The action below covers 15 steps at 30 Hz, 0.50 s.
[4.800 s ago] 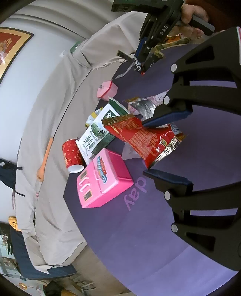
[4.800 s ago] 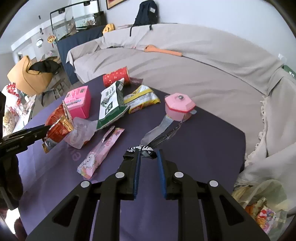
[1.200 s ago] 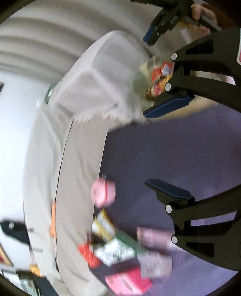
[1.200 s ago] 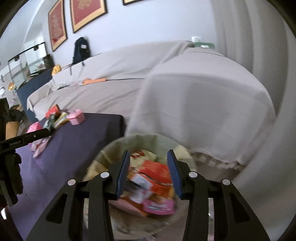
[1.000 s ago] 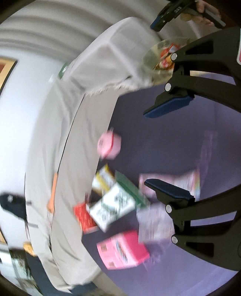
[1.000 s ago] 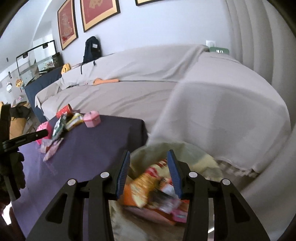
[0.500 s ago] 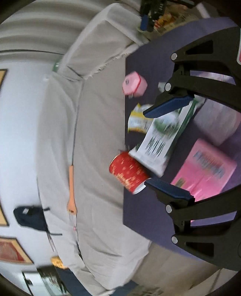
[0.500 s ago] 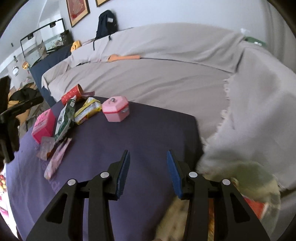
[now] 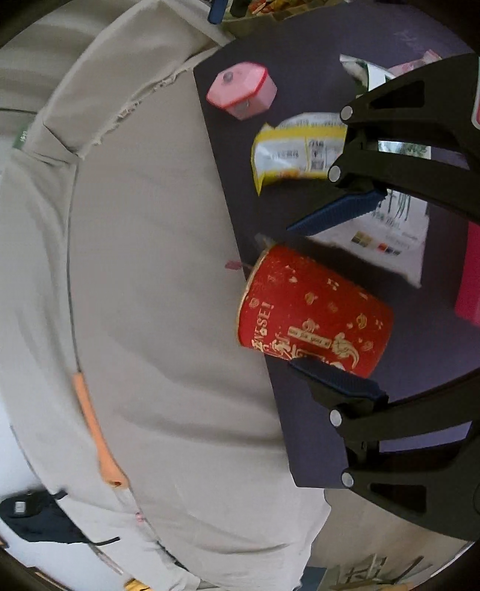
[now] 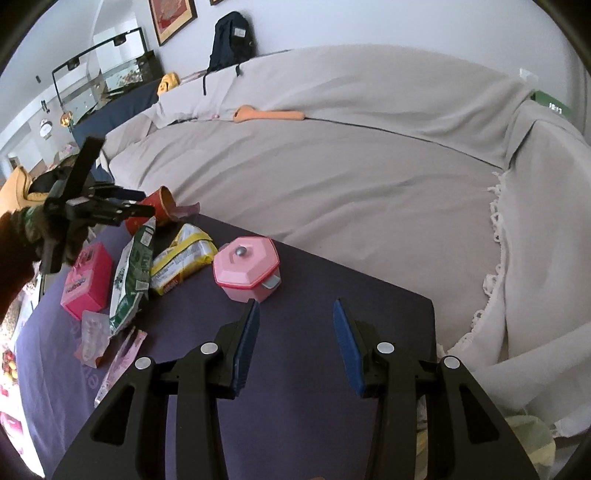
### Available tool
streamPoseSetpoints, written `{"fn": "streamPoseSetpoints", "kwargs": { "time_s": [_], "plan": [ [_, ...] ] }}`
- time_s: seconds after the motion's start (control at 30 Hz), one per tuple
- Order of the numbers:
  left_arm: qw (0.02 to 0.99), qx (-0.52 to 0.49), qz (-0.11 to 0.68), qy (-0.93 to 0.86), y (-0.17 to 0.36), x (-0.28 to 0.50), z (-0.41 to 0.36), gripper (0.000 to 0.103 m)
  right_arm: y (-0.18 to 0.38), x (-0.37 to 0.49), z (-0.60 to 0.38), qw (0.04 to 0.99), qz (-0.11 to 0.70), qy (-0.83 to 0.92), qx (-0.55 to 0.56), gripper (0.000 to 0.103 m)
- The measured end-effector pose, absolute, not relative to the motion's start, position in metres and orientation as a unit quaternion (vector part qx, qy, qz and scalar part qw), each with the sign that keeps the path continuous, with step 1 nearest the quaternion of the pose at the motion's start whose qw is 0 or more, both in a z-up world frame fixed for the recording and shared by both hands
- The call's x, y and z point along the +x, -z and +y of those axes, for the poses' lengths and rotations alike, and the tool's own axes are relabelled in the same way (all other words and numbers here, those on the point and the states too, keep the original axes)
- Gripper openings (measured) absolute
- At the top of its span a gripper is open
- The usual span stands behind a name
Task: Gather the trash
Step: 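Move the left gripper to the red paper cup and grasp it, then lift the red cup with the left gripper while the right gripper grasps the pink lollipop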
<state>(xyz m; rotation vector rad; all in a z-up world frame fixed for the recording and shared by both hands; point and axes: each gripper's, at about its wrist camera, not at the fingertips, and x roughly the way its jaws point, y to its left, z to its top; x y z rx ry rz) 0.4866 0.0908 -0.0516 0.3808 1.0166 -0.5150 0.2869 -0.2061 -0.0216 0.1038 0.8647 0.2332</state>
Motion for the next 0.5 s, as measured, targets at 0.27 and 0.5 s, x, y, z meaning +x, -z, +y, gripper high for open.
{"fn": "streamPoseSetpoints", "kwargs": {
  "time_s": [0.27, 0.5],
  "plan": [
    [0.809, 0.194, 0.526, 0.178, 0.069, 0.506, 0.088, 0.056, 0.043, 0.292, -0.207, 0.887, 0.437, -0.127, 0.082, 0.04],
    [0.852, 0.148, 0.474, 0.164, 0.025, 0.469, 0.096, 0.053, 0.035, 0.271, -0.194, 0.891, 0.428, -0.138, 0.06, 0.04]
  ]
}}
